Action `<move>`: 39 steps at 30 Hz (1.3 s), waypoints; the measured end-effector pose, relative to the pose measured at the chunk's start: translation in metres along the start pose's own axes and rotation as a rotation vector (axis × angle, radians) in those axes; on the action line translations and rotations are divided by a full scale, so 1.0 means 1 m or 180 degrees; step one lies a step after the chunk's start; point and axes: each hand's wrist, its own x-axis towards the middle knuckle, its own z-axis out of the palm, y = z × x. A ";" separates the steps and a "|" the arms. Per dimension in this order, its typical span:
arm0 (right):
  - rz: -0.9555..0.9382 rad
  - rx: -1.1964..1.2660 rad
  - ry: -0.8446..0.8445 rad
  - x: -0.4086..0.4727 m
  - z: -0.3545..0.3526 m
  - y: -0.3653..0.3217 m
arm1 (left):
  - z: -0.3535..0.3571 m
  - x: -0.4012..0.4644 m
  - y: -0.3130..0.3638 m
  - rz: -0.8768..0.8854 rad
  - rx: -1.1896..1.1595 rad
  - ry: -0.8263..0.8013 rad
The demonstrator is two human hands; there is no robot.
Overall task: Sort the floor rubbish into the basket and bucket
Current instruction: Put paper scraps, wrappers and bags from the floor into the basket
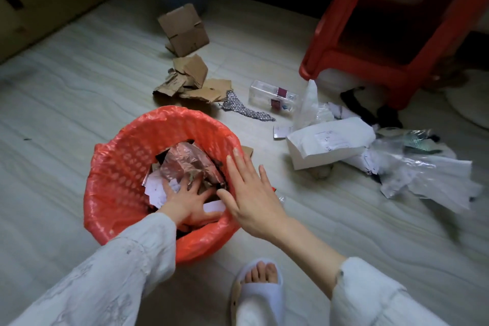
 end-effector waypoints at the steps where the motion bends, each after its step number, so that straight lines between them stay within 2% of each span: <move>1: 0.0110 0.0069 -0.0132 -0.006 -0.009 -0.002 | -0.003 -0.008 0.002 0.0007 -0.0002 0.0042; 8: 0.0627 -0.0135 -0.0383 -0.076 -0.065 0.001 | -0.056 -0.062 0.017 0.0325 0.0073 0.0343; 14: 0.1140 -0.0340 -0.0282 -0.119 -0.120 0.033 | -0.106 -0.111 0.059 0.1010 -0.0219 0.1744; 18: 0.1259 -0.0500 -0.0183 -0.131 -0.147 0.060 | -0.129 -0.128 0.101 0.1287 -0.0036 0.2180; 24: 0.1398 -0.0703 -0.0227 -0.145 -0.160 0.119 | -0.144 -0.097 0.151 0.1683 0.0647 0.1805; 30: 0.1843 -0.0175 -0.0234 -0.149 -0.136 0.205 | -0.148 -0.014 0.211 0.1665 0.0819 0.1613; 33: 0.2012 0.0121 0.0012 -0.138 -0.118 0.246 | -0.141 0.044 0.233 0.1544 0.0580 0.1525; 35: 0.2074 0.0430 0.0155 -0.130 -0.104 0.264 | -0.136 0.078 0.240 0.1385 0.0170 0.1488; 37: 0.2082 0.0679 0.0295 -0.122 -0.089 0.275 | -0.131 0.108 0.240 0.1202 -0.0240 0.1438; 39: 0.2078 0.0850 0.0324 -0.115 -0.075 0.280 | -0.126 0.130 0.236 0.1062 -0.0335 0.1269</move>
